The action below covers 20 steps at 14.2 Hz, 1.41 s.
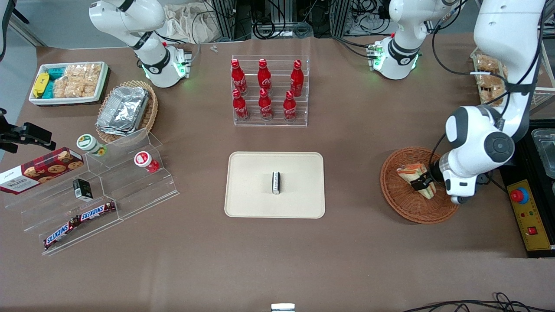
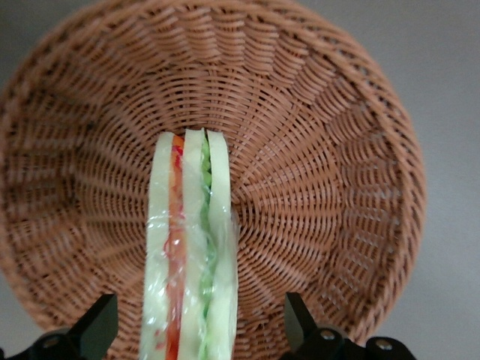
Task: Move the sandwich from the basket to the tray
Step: 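Close the left gripper on the sandwich and lift it from the basket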
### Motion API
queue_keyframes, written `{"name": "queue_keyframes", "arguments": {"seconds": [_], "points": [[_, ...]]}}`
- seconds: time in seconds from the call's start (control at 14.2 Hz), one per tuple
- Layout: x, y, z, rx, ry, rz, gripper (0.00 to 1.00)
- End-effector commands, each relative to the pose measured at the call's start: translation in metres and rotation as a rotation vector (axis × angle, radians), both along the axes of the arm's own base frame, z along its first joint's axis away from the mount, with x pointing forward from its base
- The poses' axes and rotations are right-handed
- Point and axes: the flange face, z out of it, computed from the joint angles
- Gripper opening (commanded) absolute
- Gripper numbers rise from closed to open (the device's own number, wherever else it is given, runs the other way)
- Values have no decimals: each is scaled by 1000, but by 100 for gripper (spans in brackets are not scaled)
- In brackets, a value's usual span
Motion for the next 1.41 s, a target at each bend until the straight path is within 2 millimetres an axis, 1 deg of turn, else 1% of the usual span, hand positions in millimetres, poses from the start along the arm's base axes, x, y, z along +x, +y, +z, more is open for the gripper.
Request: {"name": "queue_keyframes", "arguments": {"seconds": [0.0,0.07,0.21,0.28,0.35,0.42,0.49,0.56,0.63,0.7,0.77,0.85,0.92,0.99,1.06,1.2,1.34], "points": [[-4,0,-15,6,2,15,74],[-4,1,-16,7,3,15,46],[-5,1,-24,21,15,-6,1],[-5,1,-25,45,14,-37,0],[-5,1,-20,55,11,-50,0],[-5,1,-2,62,2,-60,0],[-6,1,26,75,15,-74,0],[-6,-2,61,86,31,-93,0],[-4,-10,92,84,45,-125,0],[-4,-28,119,78,59,-169,0],[-3,-56,142,34,71,-205,0],[-2,-86,160,-5,70,-258,0],[-3,-116,170,-28,56,-318,0],[-10,-155,171,-45,46,-389,0],[-14,-191,165,-71,33,-449,0],[-29,-261,147,-122,-6,-576,0],[-45,-314,123,-126,-53,-684,0]]}}
